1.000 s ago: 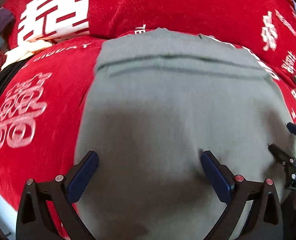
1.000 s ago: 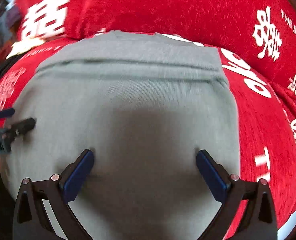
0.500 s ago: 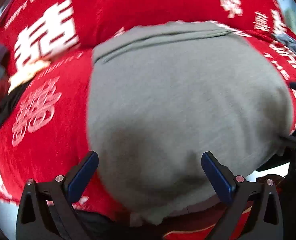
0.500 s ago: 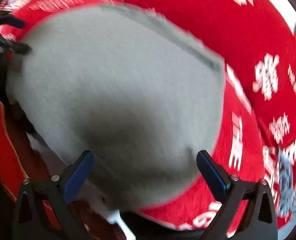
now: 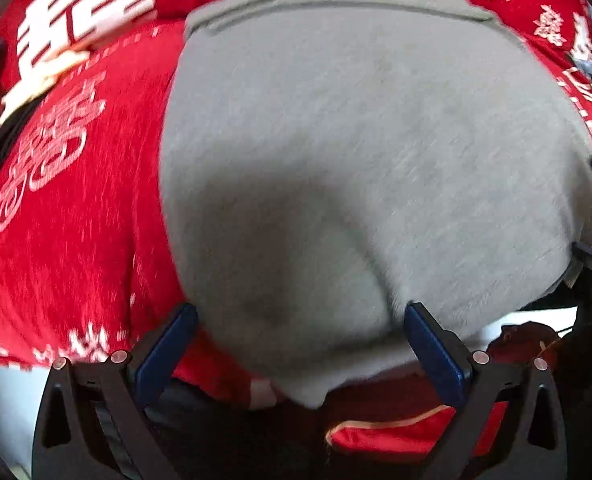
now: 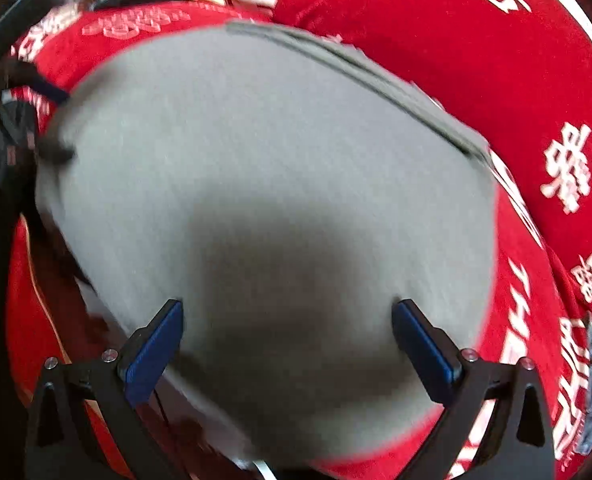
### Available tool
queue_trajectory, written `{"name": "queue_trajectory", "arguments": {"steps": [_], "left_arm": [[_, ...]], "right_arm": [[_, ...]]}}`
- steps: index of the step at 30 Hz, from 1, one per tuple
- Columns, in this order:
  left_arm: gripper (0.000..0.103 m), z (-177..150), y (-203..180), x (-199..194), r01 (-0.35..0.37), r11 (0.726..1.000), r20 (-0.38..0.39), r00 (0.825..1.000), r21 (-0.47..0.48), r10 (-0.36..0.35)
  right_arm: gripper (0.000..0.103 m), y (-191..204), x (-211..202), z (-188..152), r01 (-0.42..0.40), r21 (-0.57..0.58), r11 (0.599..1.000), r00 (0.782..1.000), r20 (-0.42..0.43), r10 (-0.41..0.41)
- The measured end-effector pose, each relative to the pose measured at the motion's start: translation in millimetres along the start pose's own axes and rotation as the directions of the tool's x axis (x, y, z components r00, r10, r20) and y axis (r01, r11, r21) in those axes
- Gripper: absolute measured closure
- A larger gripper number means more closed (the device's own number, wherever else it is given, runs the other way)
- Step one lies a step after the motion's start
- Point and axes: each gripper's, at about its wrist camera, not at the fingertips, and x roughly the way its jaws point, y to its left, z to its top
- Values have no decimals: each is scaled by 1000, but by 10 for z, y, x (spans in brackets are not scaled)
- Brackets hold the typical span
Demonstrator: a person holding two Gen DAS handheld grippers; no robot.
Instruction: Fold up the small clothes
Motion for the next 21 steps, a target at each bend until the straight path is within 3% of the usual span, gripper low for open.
{"name": "queue_trajectory", "arguments": {"steps": [1,3,5,6,8,11,15,17,19,21], "left_arm": [[0,-31,19,8,-37,999,-17,999,0,37],[0,-117,170,17,-141,990,-46,989,-22,140],[0,-174,350,-97,-106,990,-20,994,-89,105],[0,-187,421,-227,-77,989,35,996,-129,82],[0,-165,436,-393,-46,986,108,992,-159,64],[0,-54,145,-476,-46,992,149,987,-118,64],[0,152,-254,-211,-38,998,95,995,-60,43],[0,213,-251,-149,-23,996,88,996,-86,31],[0,162,-119,-146,14,992,63,998,-124,-6],[0,77,42,-116,8,986,9,1000,-164,-6]], "right_arm": [[1,-40,-26,-91,4,2,1000,1000,-15,-4],[1,-89,-35,-266,89,-13,996,992,-90,-89],[1,-206,-39,-417,145,-4,989,974,-175,-143],[1,-268,-97,-462,156,27,987,971,-185,-149],[1,-341,-294,-456,152,83,985,981,-135,-139],[1,-251,-499,-251,124,99,987,992,-38,-121],[1,144,-322,249,76,48,996,997,26,-78],[1,341,-165,362,51,21,998,999,3,-52],[1,384,74,338,31,-8,999,996,-88,-32],[1,399,52,159,32,-30,999,997,-70,-34]]}}
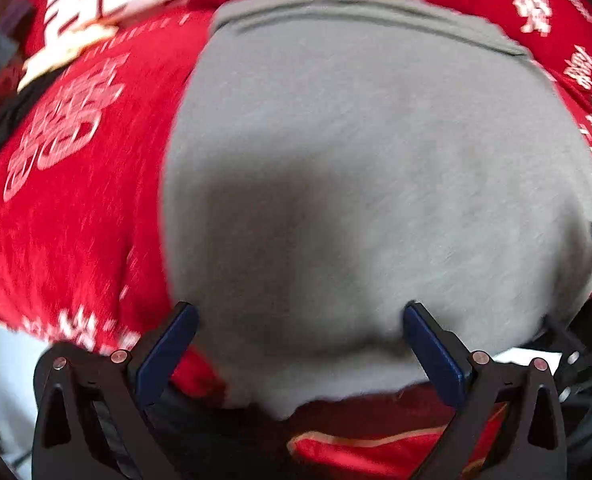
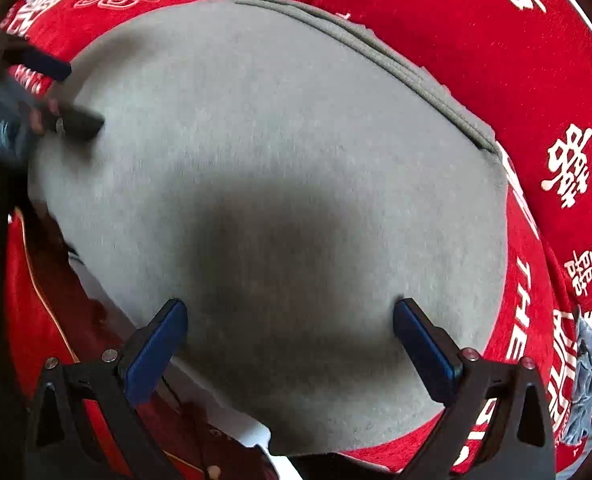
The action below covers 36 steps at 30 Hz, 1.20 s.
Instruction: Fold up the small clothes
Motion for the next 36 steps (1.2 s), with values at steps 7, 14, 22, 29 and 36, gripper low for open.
{"name": "queue_trajectory", "arguments": {"steps": [7,14,22,29,36], "left_arm": [[0,-180,403,7,-38,986,-72,997,-163,26],[0,-188,136,333,23,998,-211,977,-50,-33],[92,-238,130,207,125,992,-188,974,-9,-124],[93,-251,322,-408,227,974,4,974,-3,-227],[93,527,539,-886,276,958,244,937,-73,-251]], "right_arm": [[0,-499,-102,-700,13,176,984,985,-173,18],[1,-740,-34,-791,-269,488,830,919,-127,373],[86,-550,98,-610,-162,433,887,938,-212,275],[96,-773,-387,-612,-325,452,831,936,26,352],[96,-1300,-918,-246,-415,470,779,906,295,305]]}}
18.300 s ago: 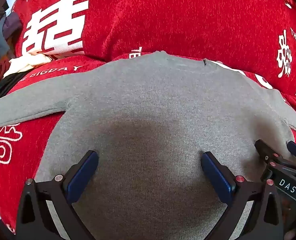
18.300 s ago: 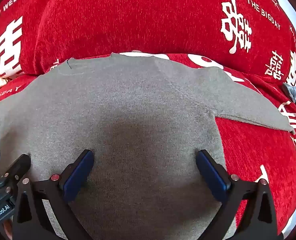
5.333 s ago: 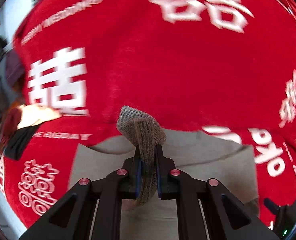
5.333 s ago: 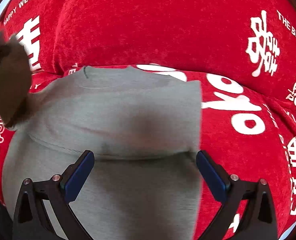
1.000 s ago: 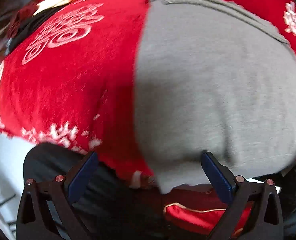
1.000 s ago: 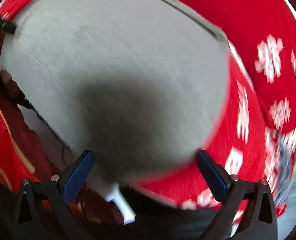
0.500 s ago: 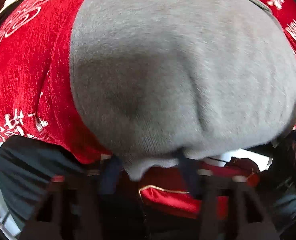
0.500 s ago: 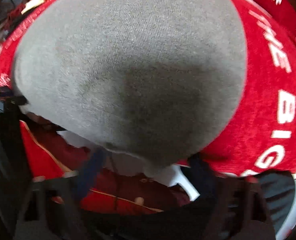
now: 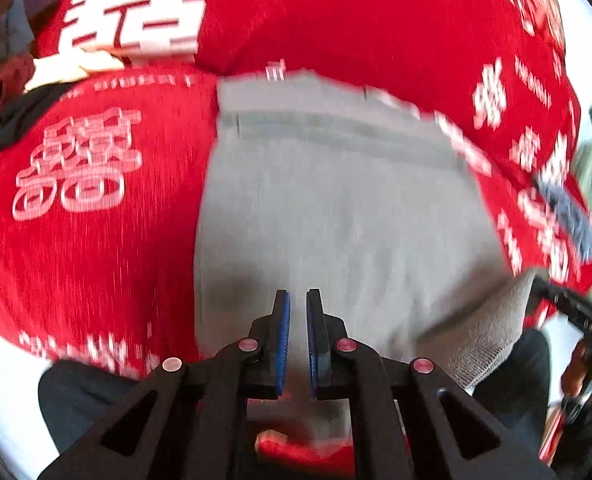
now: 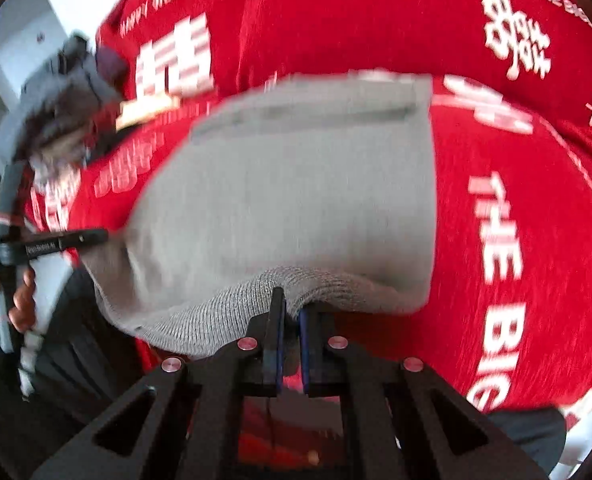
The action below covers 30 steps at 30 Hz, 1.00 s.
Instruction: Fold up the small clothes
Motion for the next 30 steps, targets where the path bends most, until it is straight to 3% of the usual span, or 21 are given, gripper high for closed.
{"name": "queue_trajectory", "arguments": {"steps": [3,5,9,10,11,12,13,15,16,18,20,22,23,25,26,27,29,30], "left_arm": [[93,218,-39,185,4,997,24,1000,-81,-2],[93,223,-109,357,-32,994,7,999,-107,32],[93,174,110,574,-47,984,-61,997,-170,37],[87,152,163,558,-17,983,-62,998,-181,6],[75,86,241,499,27,982,-61,997,-189,-40],[29,36,278,439,35,981,-57,997,-190,-47],[0,-91,334,338,3,980,-29,1000,-199,-9],[1,-283,392,126,-58,977,64,995,-204,72],[1,-364,397,80,-67,980,75,994,-186,82],[1,-539,355,-3,-70,989,83,993,-127,81],[1,-704,239,-61,-139,990,115,984,-3,139],[1,-857,9,-21,-248,947,150,964,204,220],[1,-943,-151,51,-296,900,171,952,320,253],[1,-1052,-326,128,-305,837,173,952,454,254],[1,-1136,-461,209,-318,774,183,948,547,260],[1,-1233,-579,280,-359,693,223,933,626,282],[1,-1347,-690,329,-397,591,268,916,702,297],[1,-1386,-703,349,-405,556,283,912,726,296]], "right_arm": [[96,-12,50,300,-33,75,997,996,80,27],[96,-69,165,428,-25,113,993,995,94,14],[96,-232,605,626,17,173,985,1000,9,-19],[96,-249,709,635,37,174,984,999,-13,-35],[96,-278,779,638,47,172,984,999,-29,-43],[96,-287,835,617,46,172,984,999,-33,-41],[96,-310,851,588,39,175,984,999,-24,-35],[96,-359,848,571,14,196,981,1000,-2,-14],[96,-378,838,574,3,206,979,1000,4,-4],[96,-411,815,598,-18,226,974,1000,21,13],[96,-428,826,638,-36,233,972,999,29,30],[96,-417,850,679,-38,225,974,999,27,33],[96,-403,868,702,-36,216,976,999,24,31],[96,-390,912,732,-32,206,978,999,16,29],[96,-397,938,746,-32,206,978,999,9,31],[96,-411,960,758,-30,211,977,1000,5,29],[96,-434,975,768,-35,222,974,999,4,35],[96,-444,978,772,-37,225,974,999,3,37]]}}
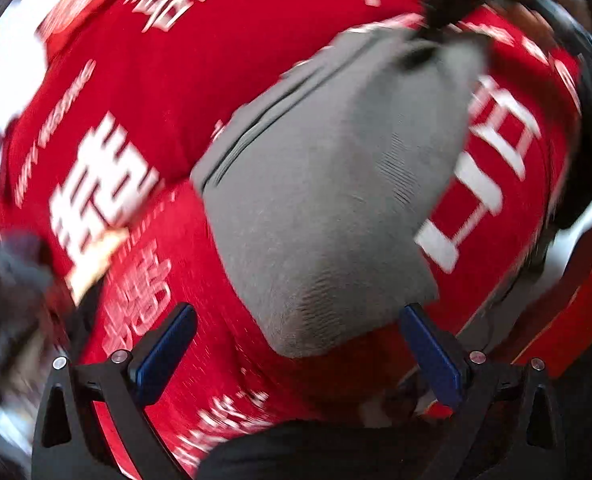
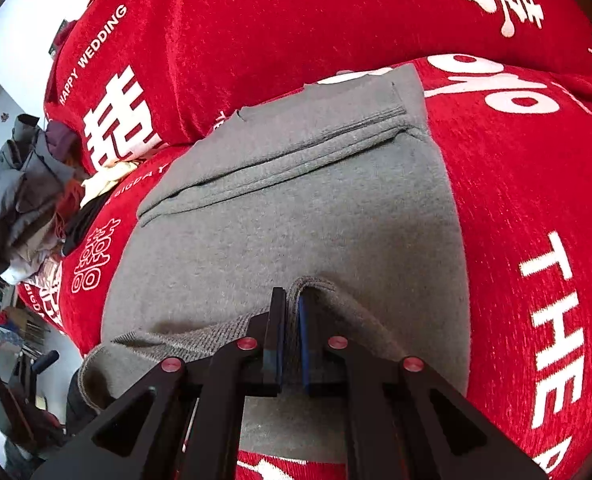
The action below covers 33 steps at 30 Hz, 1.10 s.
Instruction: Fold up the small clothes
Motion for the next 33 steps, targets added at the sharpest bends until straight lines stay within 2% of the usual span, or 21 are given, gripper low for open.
{"name": "queue_trajectory", "arguments": {"steps": [2,5,6,7,8,9,11,12,13,15,18,21,23,24,26,27,28,29,30,32,33], "left_arm": [[1,31,8,71,-7,1000,1,1000,6,7],[1,125,35,145,30,1000,37,999,-3,-30],[6,158,35,173,35,999,54,998,-3,-34],[33,191,36,170,44,999,61,997,-11,-44],[51,222,65,210,83,996,55,995,-24,-81],[80,260,151,311,161,984,16,987,-73,-160],[83,288,397,452,200,954,0,979,-223,-205],[93,281,496,459,209,938,18,977,-277,-212],[93,265,608,461,229,913,36,972,-338,-230],[93,211,859,423,299,832,102,953,-466,-286],[98,203,1083,376,327,771,160,944,-546,-288],[98,229,1327,528,336,696,172,939,-634,-297],[98,252,1451,746,314,648,143,942,-694,-304],[98,220,1498,909,297,604,109,939,-740,-327],[98,152,1555,1087,319,529,104,913,-786,-395],[97,93,1574,1165,345,476,118,888,-809,-444],[97,56,1590,1188,353,454,121,877,-818,-465],[97,11,1594,1189,356,446,122,873,-821,-473],[97,-34,1597,1150,355,454,122,876,-817,-467],[97,-100,1575,1035,352,496,113,887,-794,-448],[97,-130,1537,927,357,534,108,891,-766,-441]], "right_arm": [[96,-4,10,3,0,-2,1000,1000,-4,0],[96,-10,50,17,0,-10,1000,1000,-11,0],[96,-17,62,26,-3,-3,1000,1000,-12,3],[96,-26,67,37,-6,4,1000,1000,-12,6],[96,-24,67,44,-5,6,1000,1000,-13,5],[96,-21,67,48,-3,3,1000,1000,-14,3],[96,-13,67,55,4,-8,1000,1000,-18,-4],[96,-17,65,59,3,-7,1000,1000,-20,-3],[96,-26,58,64,2,-6,1000,1000,-21,-2],[96,-31,42,69,1,0,1000,1000,-18,-1],[96,-32,52,83,8,-3,1000,1000,-20,-8],[96,-55,78,125,11,12,1000,1000,-19,-11],[96,-67,92,157,14,29,999,1000,-14,-14],[96,-68,98,168,18,33,999,1000,-11,-17],[96,-79,123,179,20,40,999,1000,-14,-19],[96,-77,136,180,22,40,999,1000,-15,-22],[96,-75,147,180,25,37,999,1000,-15,-25],[96,-74,155,179,29,30,999,1000,-14,-28],[96,-71,160,176,32,23,999,999,-11,-31],[96,-70,174,175,35,18,999,999,-7,-34],[96,-70,183,177,36,18,999,999,-6,-35]]}}
